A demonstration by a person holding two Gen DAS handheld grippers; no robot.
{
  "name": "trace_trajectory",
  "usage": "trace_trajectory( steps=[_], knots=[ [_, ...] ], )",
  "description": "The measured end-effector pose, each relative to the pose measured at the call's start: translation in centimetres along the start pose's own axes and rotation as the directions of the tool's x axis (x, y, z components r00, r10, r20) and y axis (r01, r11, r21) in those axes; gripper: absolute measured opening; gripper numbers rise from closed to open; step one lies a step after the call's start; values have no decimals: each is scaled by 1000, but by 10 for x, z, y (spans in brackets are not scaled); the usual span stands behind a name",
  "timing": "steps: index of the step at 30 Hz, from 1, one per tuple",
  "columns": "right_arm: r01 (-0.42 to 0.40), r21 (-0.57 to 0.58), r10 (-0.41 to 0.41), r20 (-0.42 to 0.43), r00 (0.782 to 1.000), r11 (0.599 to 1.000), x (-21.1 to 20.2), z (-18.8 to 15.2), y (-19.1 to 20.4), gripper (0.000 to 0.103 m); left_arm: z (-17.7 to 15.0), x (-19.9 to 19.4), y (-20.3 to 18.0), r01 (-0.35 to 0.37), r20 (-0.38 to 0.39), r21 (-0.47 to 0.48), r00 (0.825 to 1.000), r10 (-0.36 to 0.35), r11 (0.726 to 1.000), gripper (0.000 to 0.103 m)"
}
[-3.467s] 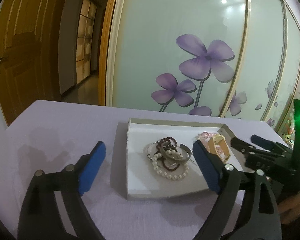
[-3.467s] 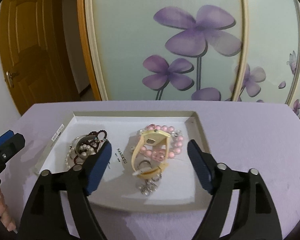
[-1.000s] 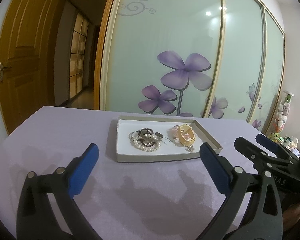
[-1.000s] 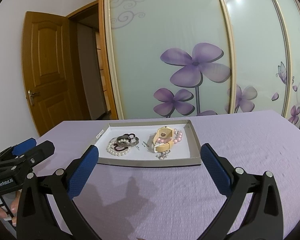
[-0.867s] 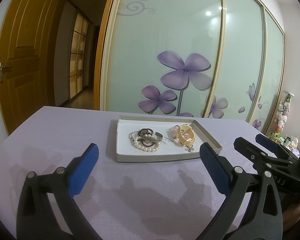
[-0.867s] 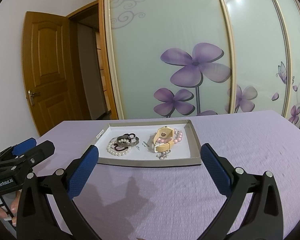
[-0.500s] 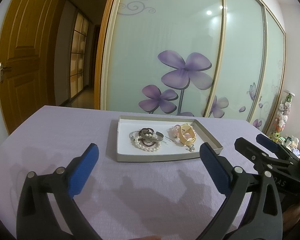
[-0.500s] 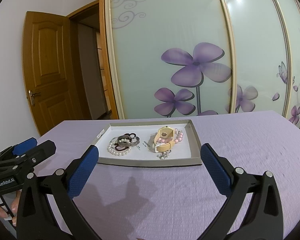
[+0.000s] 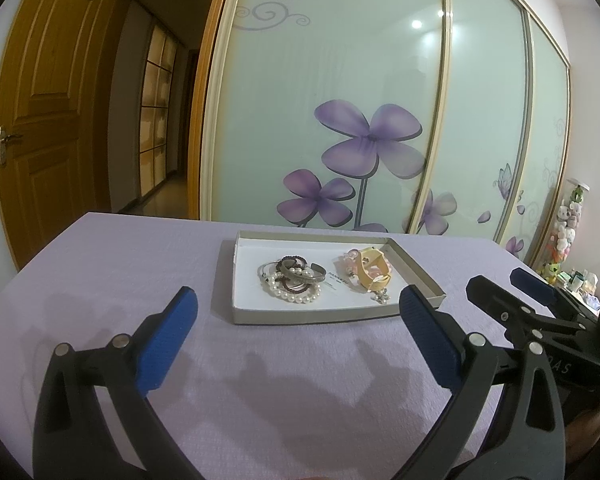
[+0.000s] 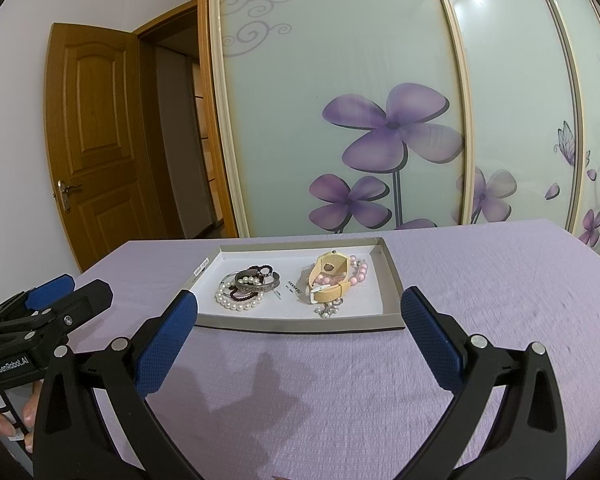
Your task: Organize jewelry
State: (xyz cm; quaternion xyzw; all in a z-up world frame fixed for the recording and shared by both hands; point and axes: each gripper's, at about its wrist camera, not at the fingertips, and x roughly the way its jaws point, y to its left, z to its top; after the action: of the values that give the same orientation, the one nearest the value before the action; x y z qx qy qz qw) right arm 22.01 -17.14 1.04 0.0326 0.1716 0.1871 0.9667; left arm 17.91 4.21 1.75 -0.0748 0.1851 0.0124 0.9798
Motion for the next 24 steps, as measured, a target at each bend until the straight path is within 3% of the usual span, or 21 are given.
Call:
trace_trajectory(
  steps=[24],
  knots=[
    [0, 1, 0, -2, 1000, 1000, 0, 1, 1, 102, -1, 1, -2, -2, -2, 4, 1000, 2, 1000, 101]
  ],
)
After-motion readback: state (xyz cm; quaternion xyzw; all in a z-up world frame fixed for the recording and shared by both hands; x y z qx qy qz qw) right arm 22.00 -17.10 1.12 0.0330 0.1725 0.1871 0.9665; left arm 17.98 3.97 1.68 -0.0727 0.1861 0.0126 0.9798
